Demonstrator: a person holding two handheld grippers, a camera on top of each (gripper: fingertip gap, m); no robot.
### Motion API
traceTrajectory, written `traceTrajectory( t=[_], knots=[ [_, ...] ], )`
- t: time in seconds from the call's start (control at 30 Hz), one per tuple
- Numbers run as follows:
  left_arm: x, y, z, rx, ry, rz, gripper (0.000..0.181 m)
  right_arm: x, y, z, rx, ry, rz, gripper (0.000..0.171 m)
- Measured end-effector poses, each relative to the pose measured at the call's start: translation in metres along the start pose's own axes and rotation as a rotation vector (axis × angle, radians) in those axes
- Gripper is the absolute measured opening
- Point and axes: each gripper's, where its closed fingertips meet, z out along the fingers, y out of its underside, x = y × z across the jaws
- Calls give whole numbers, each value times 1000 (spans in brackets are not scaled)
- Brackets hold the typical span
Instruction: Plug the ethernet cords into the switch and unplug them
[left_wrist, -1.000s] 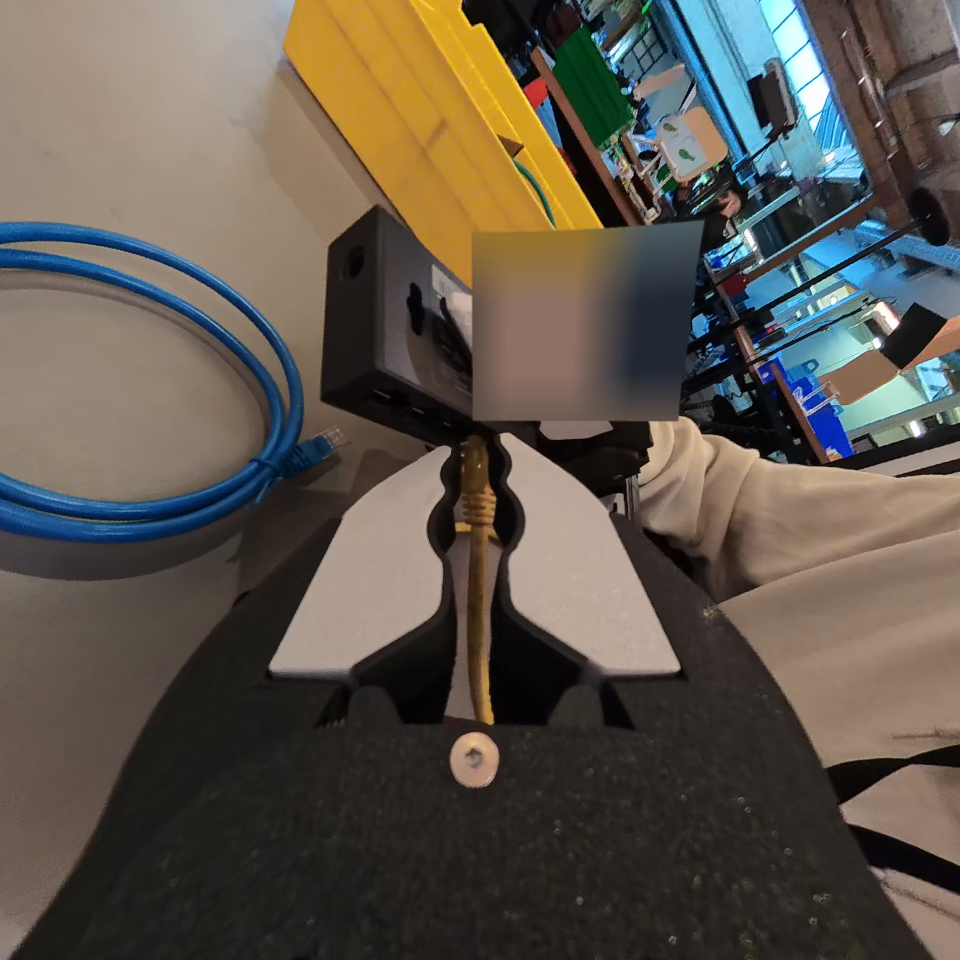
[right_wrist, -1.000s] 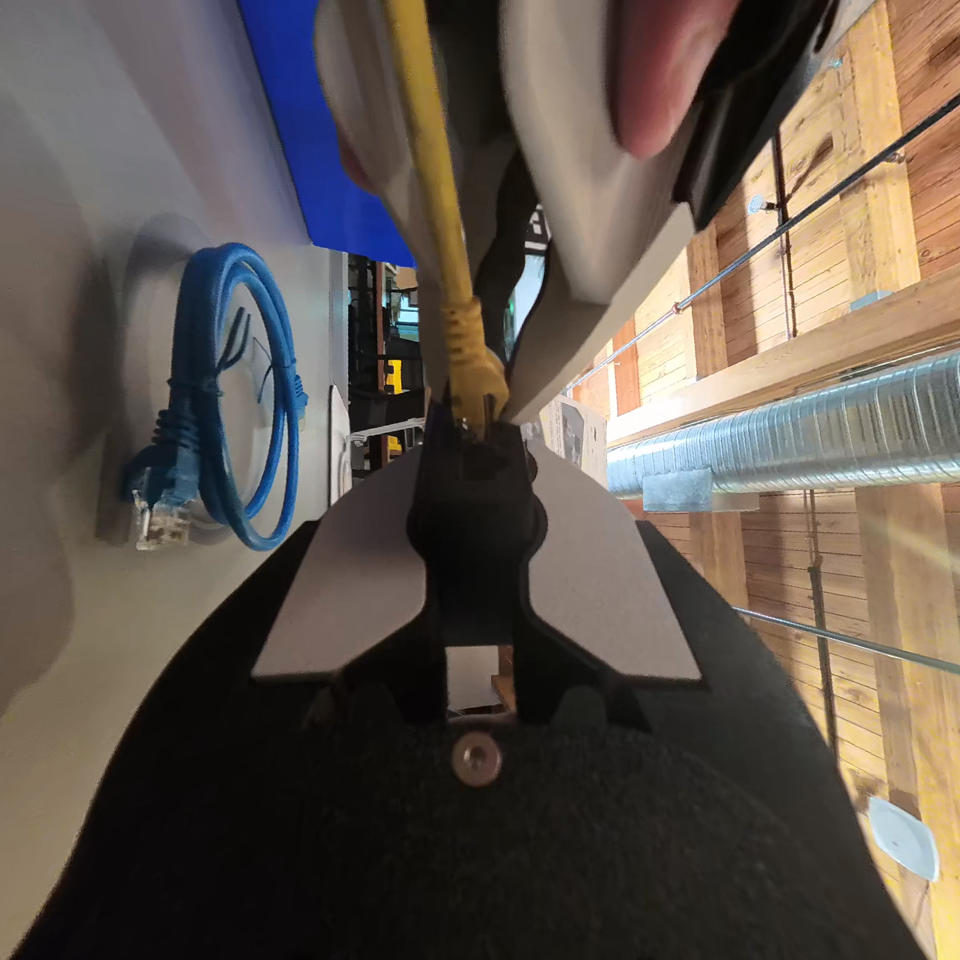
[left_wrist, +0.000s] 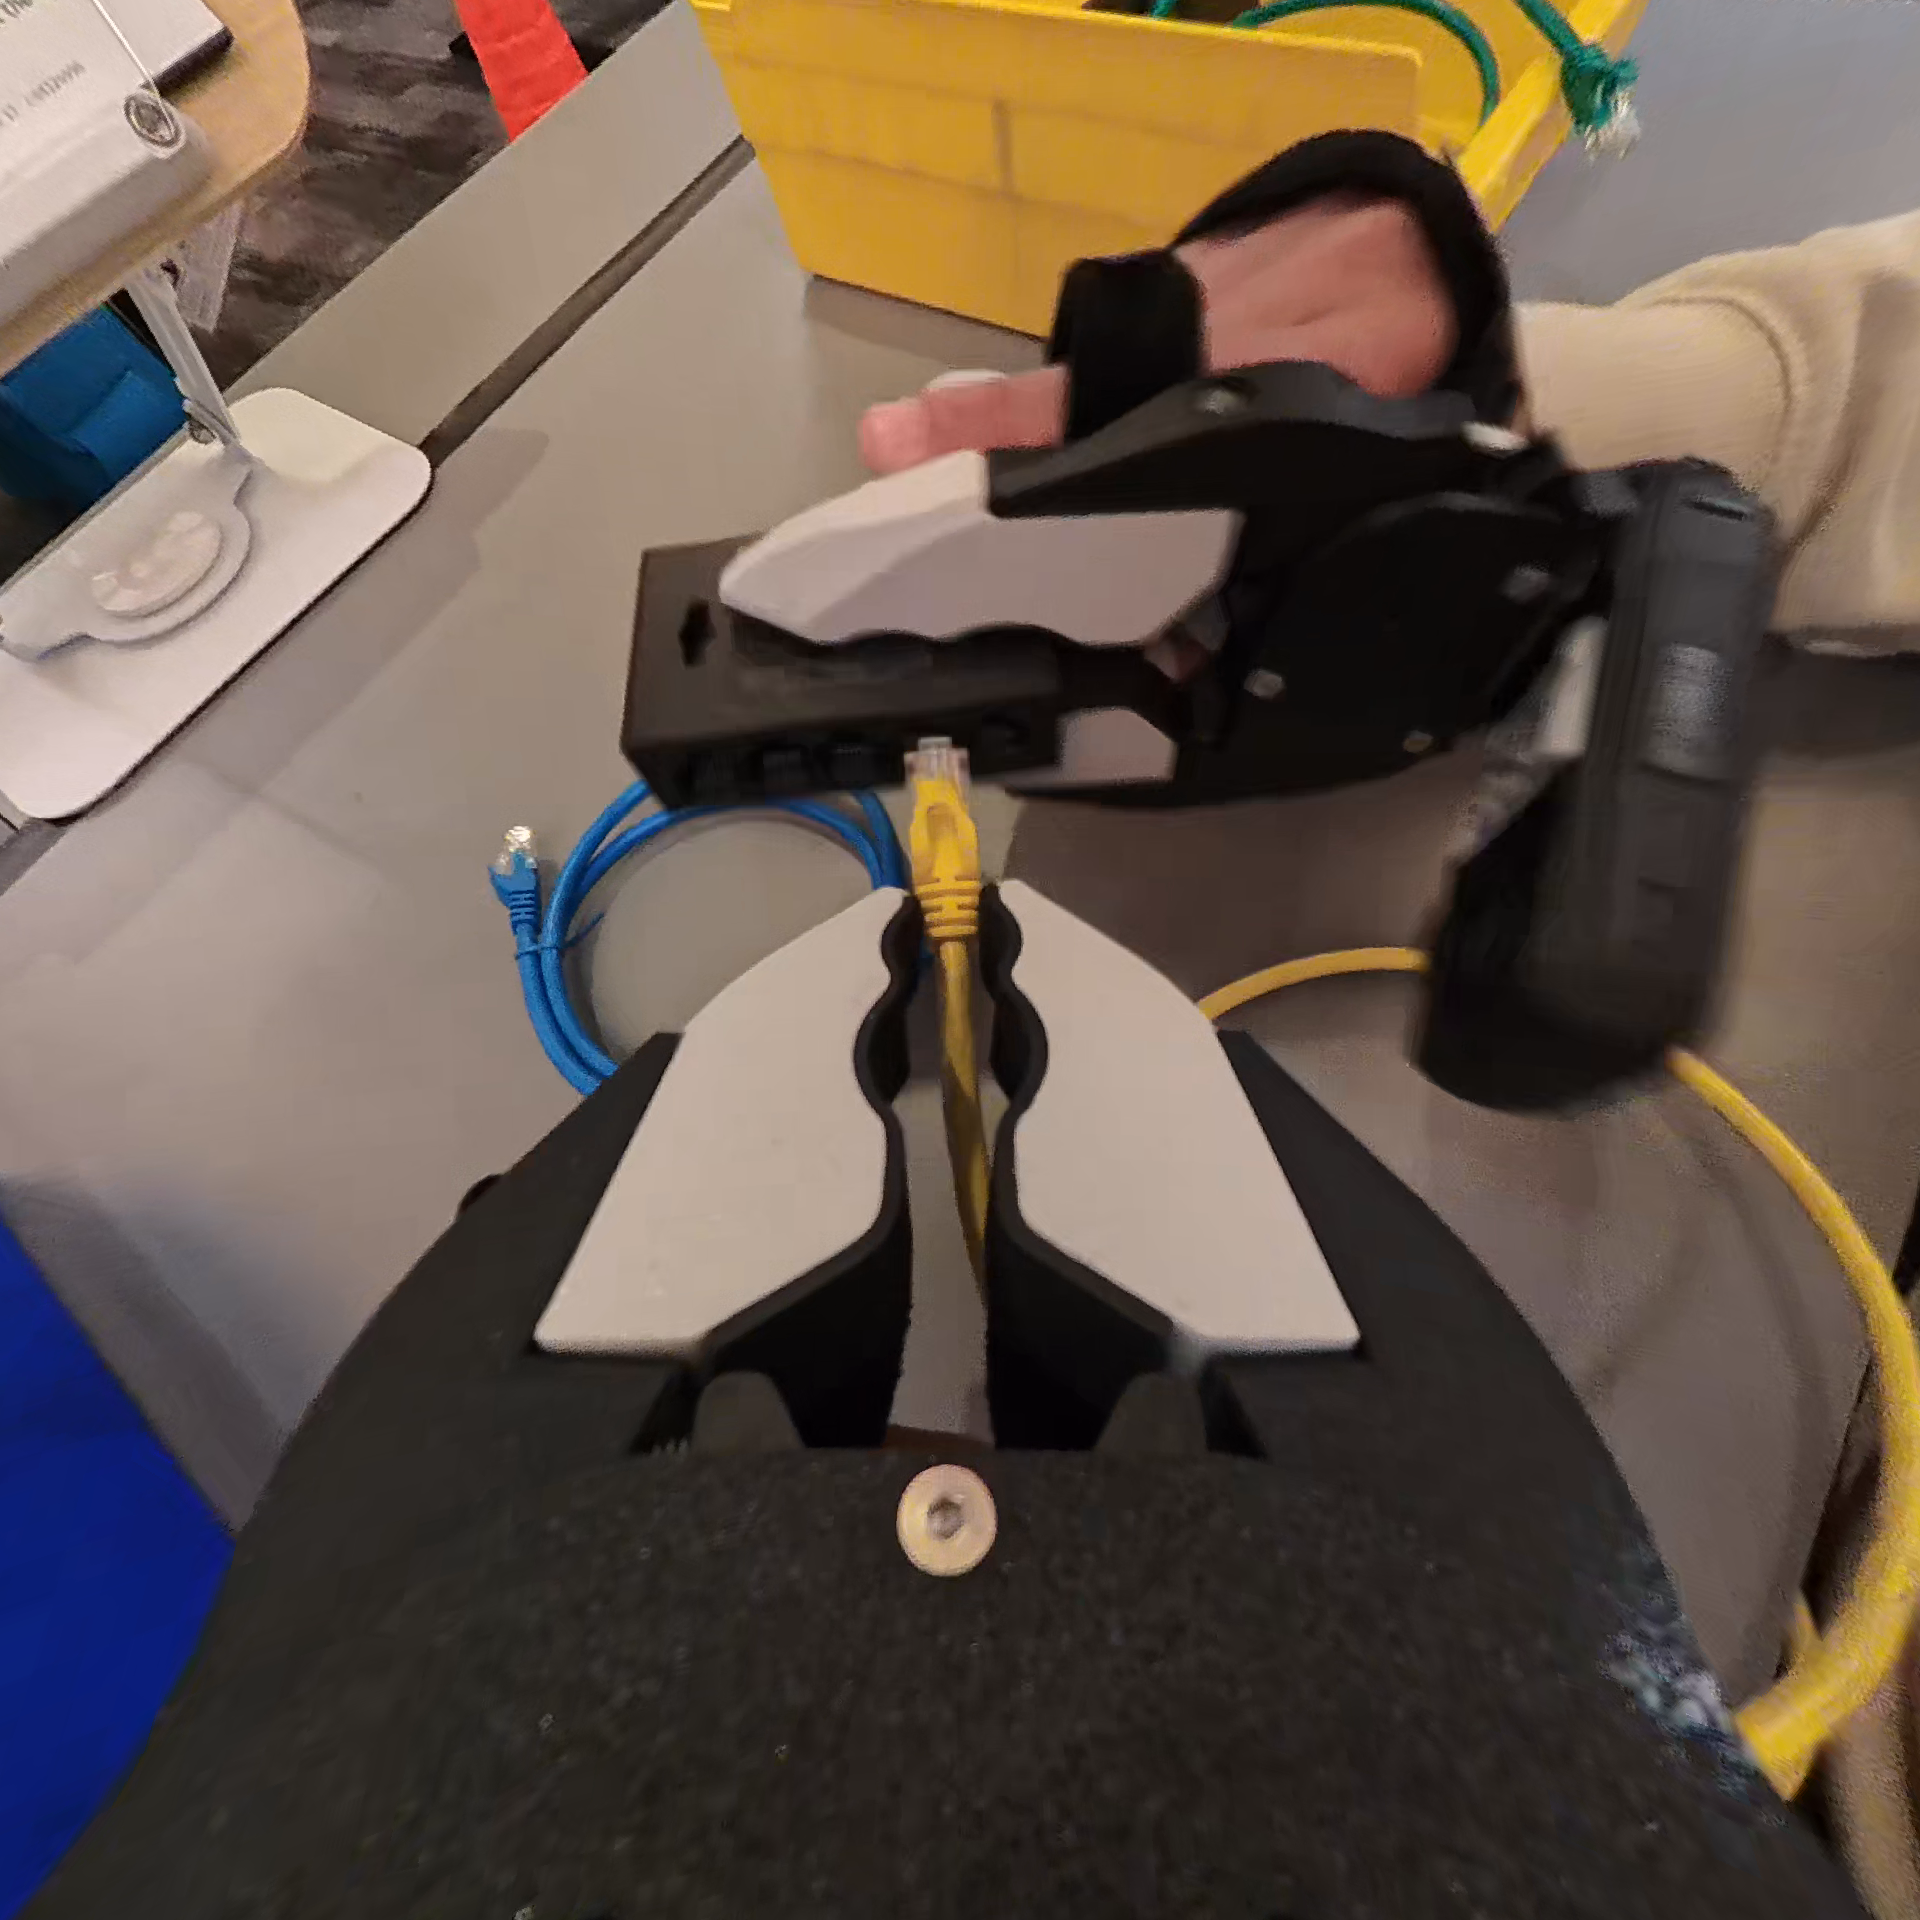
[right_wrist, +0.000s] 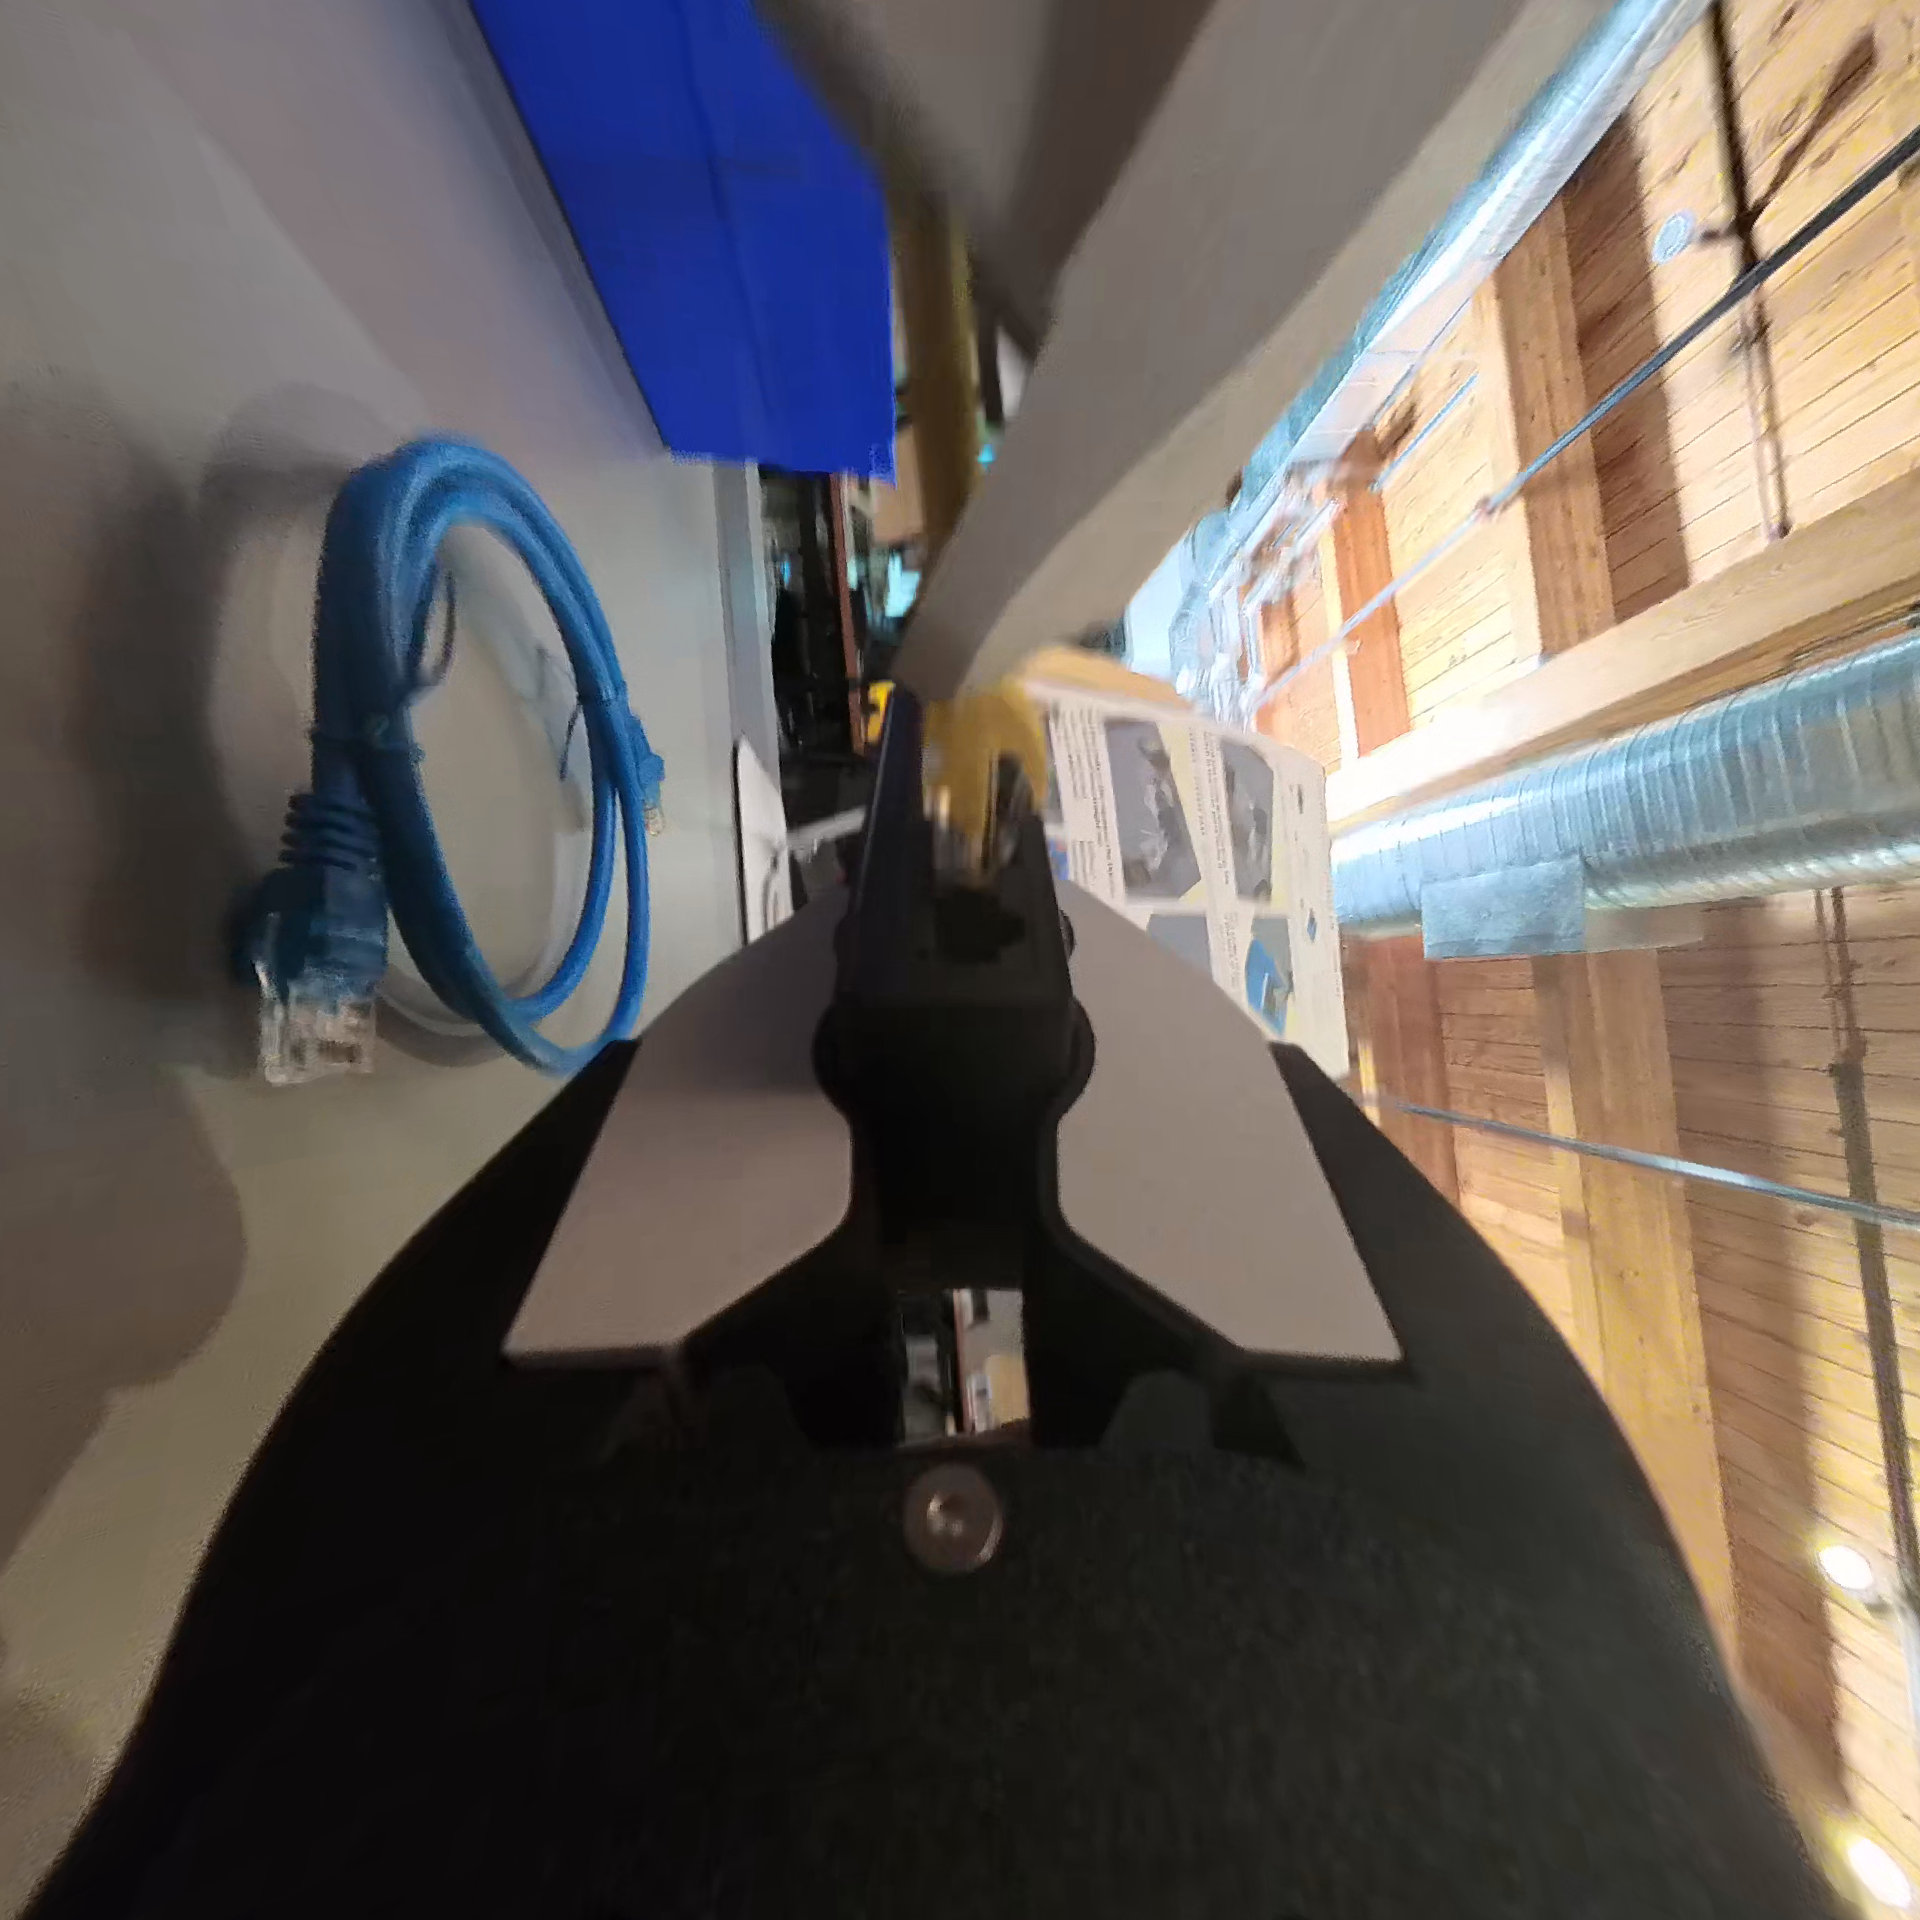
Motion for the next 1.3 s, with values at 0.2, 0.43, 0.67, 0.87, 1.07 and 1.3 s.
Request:
traceTrajectory(
  t=[0.2, 0.43, 0.67, 0.87, 1.07, 1.3],
  knots=[
    [-16, 10, -18, -25, -59, -1, 11, 7, 31, 5, -97, 7, 81, 30],
    [-56, 25, -21, -48, -173, -12, 11, 10, 46, 5, -124, 2, 94, 30],
    [-5, 41, -6, -79, 220, -91, 15, 7, 49, 5, -115, -28, 154, 30],
    [7, 39, -14, -43, 290, -48, 34, 4, 45, 4, -98, -49, 181, 30],
    [-2, 62, -20, -63, 171, -91, 28, 5, 45, 3, -91, -53, 204, 30],
    [3, 84, -36, -49, 65, -145, 20, 8, 34, 0, -60, -119, 300, 30]
  ],
)
